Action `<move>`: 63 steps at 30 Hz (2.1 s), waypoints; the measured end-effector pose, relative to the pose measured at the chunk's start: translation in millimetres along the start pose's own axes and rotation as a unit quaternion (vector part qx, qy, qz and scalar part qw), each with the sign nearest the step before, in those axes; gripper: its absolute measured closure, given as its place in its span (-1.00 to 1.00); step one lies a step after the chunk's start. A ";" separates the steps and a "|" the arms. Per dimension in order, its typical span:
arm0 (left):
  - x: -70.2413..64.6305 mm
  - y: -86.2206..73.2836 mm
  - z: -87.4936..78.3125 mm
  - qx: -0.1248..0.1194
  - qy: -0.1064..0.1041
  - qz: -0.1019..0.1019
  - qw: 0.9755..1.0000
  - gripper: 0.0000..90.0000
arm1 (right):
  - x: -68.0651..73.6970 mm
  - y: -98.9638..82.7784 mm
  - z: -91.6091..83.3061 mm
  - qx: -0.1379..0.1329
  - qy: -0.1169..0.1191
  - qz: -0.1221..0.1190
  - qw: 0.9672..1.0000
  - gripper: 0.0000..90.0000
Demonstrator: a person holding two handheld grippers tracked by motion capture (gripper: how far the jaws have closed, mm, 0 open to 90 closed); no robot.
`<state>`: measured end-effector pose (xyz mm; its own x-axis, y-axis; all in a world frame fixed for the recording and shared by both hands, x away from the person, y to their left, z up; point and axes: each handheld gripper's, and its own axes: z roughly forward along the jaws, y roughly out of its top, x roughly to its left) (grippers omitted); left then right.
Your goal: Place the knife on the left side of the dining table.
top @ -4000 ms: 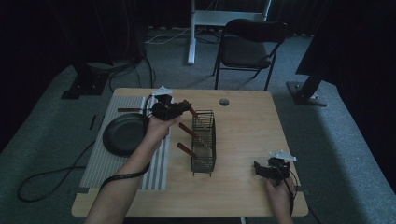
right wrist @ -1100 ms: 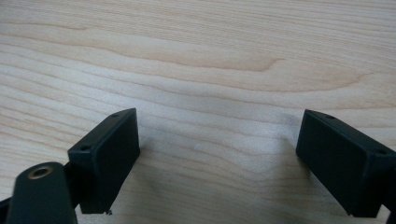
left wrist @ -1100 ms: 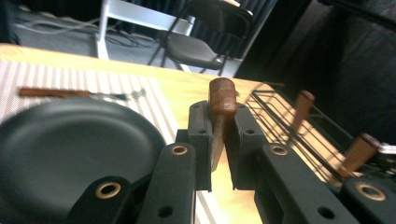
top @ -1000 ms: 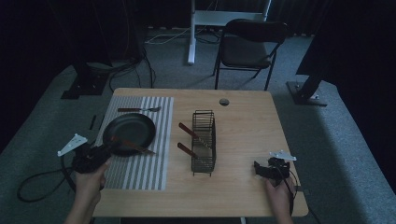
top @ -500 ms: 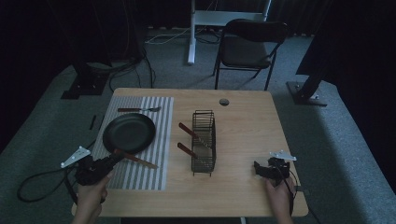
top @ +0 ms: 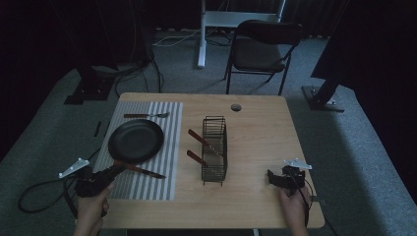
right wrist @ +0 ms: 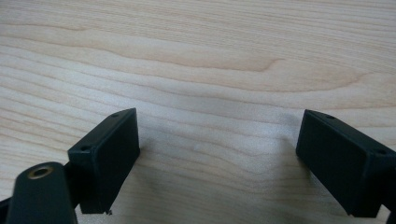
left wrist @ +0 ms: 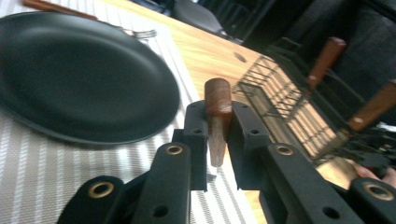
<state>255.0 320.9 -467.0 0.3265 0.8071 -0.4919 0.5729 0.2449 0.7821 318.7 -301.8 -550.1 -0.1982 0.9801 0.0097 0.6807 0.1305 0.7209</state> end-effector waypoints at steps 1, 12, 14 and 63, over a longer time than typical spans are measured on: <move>2.9 -1.6 0.3 -0.002 0.006 -0.005 1.000 0.70 | 0.0 0.0 0.0 0.000 0.000 0.000 1.000 -0.72; 42.6 -19.8 5.7 0.006 0.023 -0.075 0.997 0.53 | 0.0 0.0 0.0 0.000 0.000 0.000 1.000 -0.72; 46.5 -23.4 7.2 0.007 0.028 -0.077 0.997 0.49 | 0.0 0.0 0.0 0.000 0.000 0.000 1.000 -0.72; 13.4 -72.4 29.1 0.108 0.182 0.128 0.969 -0.03 | 0.0 0.0 0.0 0.000 0.000 0.000 1.000 -0.72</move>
<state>239.8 298.4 -541.4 0.2141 0.9723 -0.0940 0.6654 -0.0747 0.7428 318.7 -301.8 -550.1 -0.1984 0.9801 0.0100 0.6807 0.1304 0.7209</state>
